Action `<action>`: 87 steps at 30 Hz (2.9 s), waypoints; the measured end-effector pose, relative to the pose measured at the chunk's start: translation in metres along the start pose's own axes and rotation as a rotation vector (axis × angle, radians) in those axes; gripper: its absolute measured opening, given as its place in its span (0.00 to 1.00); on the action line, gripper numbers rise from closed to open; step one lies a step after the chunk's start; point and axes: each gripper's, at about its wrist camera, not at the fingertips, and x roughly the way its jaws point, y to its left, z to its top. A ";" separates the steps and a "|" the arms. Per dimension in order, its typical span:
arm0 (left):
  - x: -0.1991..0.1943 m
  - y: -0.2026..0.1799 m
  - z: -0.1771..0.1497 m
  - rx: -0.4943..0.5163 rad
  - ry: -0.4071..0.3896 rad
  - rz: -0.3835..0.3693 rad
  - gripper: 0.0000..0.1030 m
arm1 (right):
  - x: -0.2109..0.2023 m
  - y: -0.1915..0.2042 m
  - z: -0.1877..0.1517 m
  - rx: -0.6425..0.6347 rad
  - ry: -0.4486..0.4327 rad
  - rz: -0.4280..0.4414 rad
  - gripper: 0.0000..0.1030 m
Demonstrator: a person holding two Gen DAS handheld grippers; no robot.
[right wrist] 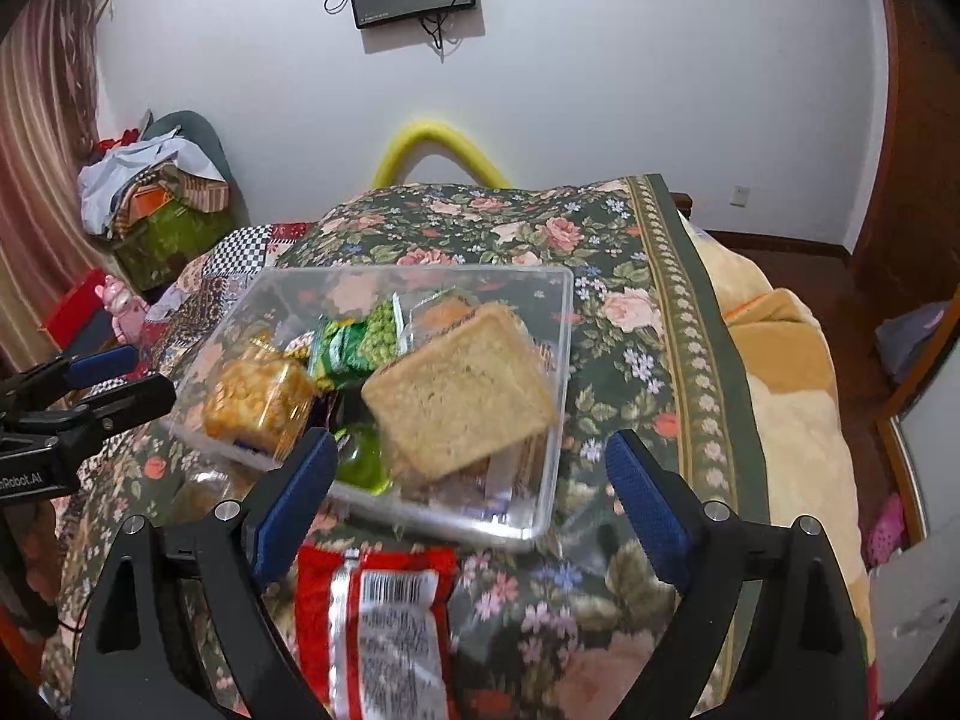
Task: Organize snacks
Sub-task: 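Grasp clear cookie bag with left tool while right tool grasps red packet, then drop cookie bag into box with left tool while right tool drops red packet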
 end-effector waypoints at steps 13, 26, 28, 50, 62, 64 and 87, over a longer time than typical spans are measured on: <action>0.030 0.000 -0.043 -0.053 0.128 -0.027 0.89 | 0.031 0.025 -0.057 -0.021 0.162 0.062 0.89; 0.074 0.001 -0.069 -0.075 0.198 0.022 0.90 | 0.054 0.041 -0.078 -0.080 0.227 0.069 0.99; 0.072 0.002 -0.070 -0.078 0.186 0.019 0.90 | 0.052 0.049 -0.081 -0.107 0.227 0.053 0.99; 0.006 0.014 -0.076 -0.092 0.092 -0.032 0.60 | 0.010 0.035 -0.064 -0.084 0.111 0.030 0.63; -0.039 0.015 -0.030 -0.080 -0.062 -0.041 0.59 | -0.021 0.037 -0.009 -0.092 -0.068 0.024 0.63; -0.039 0.015 -0.019 -0.077 -0.079 -0.043 0.59 | -0.020 0.041 -0.001 -0.095 -0.087 0.025 0.63; 0.071 0.030 0.045 -0.121 0.008 -0.058 0.60 | 0.054 0.046 0.046 -0.113 -0.025 0.014 0.63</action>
